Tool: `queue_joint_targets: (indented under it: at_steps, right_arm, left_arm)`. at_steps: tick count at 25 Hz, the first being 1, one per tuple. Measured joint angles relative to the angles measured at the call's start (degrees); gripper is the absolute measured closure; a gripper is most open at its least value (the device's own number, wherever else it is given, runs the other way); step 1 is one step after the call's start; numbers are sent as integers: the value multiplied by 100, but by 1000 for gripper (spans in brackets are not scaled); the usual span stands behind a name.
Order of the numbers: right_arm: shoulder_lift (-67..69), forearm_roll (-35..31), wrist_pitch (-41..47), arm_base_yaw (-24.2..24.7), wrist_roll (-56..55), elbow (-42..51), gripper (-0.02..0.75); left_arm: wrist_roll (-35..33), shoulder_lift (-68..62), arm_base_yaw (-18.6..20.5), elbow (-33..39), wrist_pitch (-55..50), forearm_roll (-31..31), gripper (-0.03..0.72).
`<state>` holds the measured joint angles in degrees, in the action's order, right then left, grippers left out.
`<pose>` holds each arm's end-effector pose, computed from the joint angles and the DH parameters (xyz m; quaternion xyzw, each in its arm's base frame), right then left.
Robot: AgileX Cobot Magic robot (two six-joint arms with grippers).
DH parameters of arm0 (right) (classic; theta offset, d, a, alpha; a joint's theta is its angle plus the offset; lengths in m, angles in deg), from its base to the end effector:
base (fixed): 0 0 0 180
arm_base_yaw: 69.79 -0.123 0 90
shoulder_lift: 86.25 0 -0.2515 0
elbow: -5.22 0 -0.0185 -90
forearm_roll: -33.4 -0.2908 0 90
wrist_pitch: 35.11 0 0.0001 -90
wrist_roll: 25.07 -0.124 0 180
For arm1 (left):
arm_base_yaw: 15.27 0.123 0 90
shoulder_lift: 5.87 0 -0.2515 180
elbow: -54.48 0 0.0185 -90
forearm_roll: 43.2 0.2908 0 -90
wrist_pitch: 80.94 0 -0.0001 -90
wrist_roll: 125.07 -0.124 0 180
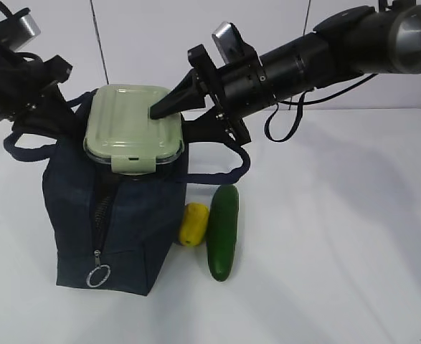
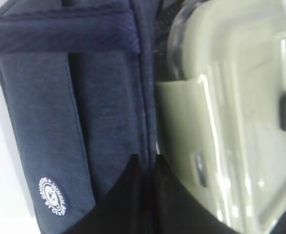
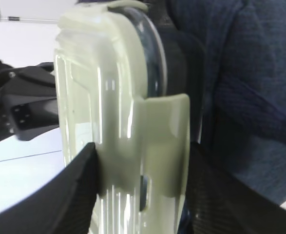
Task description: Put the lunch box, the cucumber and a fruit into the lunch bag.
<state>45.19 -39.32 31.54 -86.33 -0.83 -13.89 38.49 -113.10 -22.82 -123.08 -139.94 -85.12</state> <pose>0.4244 0.2395 0.1682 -0.0649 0.8350 0.5447 0.0438 0.3753 -0.1214 0.1868 0.0434 0.9408 -0.3152 0.1170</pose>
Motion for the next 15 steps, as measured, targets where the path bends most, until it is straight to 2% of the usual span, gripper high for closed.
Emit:
queue_joint_targets:
  at_steps: [8,15]
  right_arm:
    - [10,779,-149,0,-381,0,360]
    - [22,973,-404,-75,-483,0,360]
  left_arm:
    - [0,0,0,0,14,-184,687]
    - [0,0,0,0,14,-433,687]
